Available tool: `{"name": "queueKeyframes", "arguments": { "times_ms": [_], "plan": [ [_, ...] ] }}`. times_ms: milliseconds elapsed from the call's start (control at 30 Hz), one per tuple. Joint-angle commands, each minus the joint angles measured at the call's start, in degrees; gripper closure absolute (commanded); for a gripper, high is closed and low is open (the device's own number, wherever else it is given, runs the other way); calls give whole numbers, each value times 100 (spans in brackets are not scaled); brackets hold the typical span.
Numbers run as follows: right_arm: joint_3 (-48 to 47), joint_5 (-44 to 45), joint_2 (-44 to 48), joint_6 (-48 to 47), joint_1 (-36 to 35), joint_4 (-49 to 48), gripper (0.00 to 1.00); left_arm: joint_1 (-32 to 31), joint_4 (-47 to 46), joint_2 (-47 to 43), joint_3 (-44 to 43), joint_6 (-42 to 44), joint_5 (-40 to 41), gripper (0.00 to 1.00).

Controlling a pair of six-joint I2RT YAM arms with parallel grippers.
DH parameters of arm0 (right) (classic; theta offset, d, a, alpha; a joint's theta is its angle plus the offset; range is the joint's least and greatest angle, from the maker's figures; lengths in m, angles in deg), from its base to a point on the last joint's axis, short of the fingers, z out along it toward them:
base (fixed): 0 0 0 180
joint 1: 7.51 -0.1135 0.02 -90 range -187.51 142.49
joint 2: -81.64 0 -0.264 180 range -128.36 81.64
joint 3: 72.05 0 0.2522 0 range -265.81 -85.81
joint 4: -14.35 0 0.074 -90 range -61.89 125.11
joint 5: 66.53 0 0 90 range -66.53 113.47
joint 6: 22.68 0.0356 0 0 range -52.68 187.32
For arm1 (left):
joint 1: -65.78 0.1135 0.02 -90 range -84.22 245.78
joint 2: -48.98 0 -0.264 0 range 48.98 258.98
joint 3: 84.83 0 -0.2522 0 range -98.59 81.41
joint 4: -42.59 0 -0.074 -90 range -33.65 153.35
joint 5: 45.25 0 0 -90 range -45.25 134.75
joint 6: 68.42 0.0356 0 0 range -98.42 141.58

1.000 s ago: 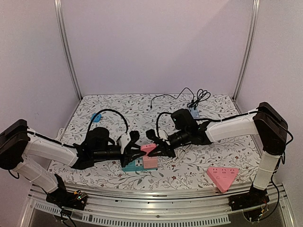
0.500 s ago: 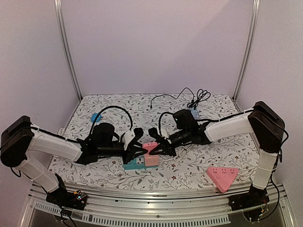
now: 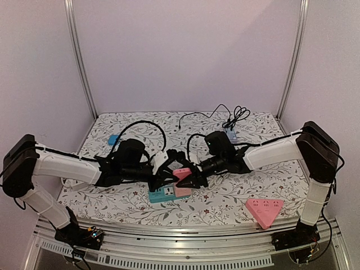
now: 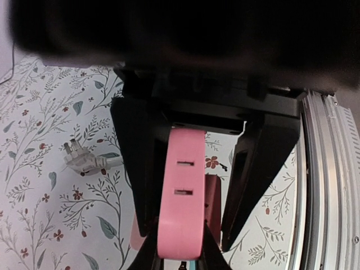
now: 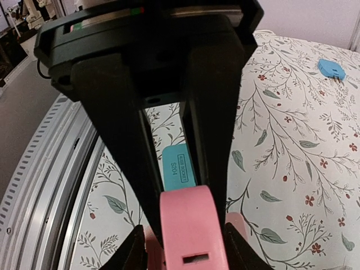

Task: Insert the plug
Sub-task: Insert the plug into the socket.

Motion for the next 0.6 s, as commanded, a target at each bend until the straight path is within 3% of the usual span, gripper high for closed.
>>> {"name": "queueKeyframes", "arguments": {
  "times_ms": [0, 400, 533, 567],
  "plan": [
    [95, 316, 277, 155, -23, 574, 50, -156, 1094, 246, 99, 138, 50, 100],
    [180, 423, 1052, -323, 150, 1365, 46, -197, 1073, 120, 192, 88, 284, 100],
    [207, 412, 1188, -380, 147, 1431, 35, -203, 1077, 109, 148, 104, 317, 99],
    [206, 456, 1202, -402, 150, 1470, 29, -206, 1103, 101, 116, 105, 294, 89]
  ]
}}
